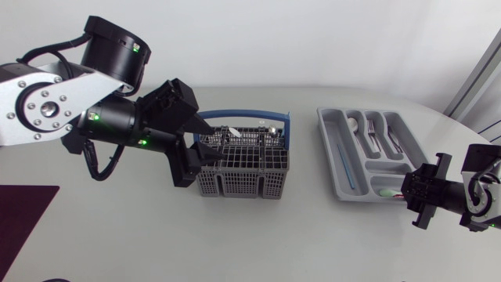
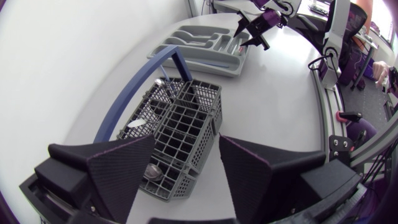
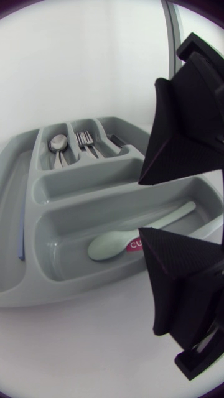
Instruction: Unload the cutlery basket into the drawer organizer.
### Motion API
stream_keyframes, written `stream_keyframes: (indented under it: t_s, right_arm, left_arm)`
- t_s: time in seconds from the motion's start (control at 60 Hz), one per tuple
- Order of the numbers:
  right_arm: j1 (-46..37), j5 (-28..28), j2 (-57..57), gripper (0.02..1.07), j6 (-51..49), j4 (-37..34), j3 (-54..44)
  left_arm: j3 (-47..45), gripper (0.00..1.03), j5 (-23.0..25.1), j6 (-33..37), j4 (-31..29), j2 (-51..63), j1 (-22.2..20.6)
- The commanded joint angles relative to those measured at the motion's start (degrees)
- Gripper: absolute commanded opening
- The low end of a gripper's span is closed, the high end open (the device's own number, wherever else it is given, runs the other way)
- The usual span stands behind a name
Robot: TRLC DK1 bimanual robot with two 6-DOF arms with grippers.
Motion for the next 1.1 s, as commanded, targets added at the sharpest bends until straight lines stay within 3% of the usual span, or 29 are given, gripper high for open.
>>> stream_keyframes:
  t_s: [0.0,0.183,0.3,0.383,0.517,0.7,1.083]
  right_arm:
    - [1.0,0.1,-2.6,0.91,1.0,0.0,-1.4]
    - [6.9,-2.2,-17.2,0.92,10.7,-16.8,0.2]
    - [17.0,-2.0,-26.7,0.92,20.9,-28.3,2.2]
    - [25.3,-0.6,-29.6,0.92,28.2,-32.5,3.2]
    - [38.6,3.0,-29.8,0.92,40.9,-35.4,6.3]
    - [50.8,2.6,-23.1,0.92,58.5,-38.6,15.8]
    - [59.0,-3.5,-7.6,0.92,76.4,-39.1,30.8]
  left_arm:
    - [-1.0,0.87,-0.1,1.4,-0.6,-1.2,1.3]
    - [-2.7,0.87,-0.1,1.5,-0.4,-2.4,3.2]
    - [-4.5,0.87,-0.1,1.4,0.0,-3.2,4.6]
    - [-5.5,0.87,-0.1,1.3,0.5,-3.5,5.2]
    - [-8.1,0.87,-0.1,1.1,2.0,-4.3,6.4]
    - [-12.0,0.87,-0.1,1.1,5.0,-5.6,7.8]
    - [-16.0,0.87,1.6,1.3,9.5,-5.6,11.5]
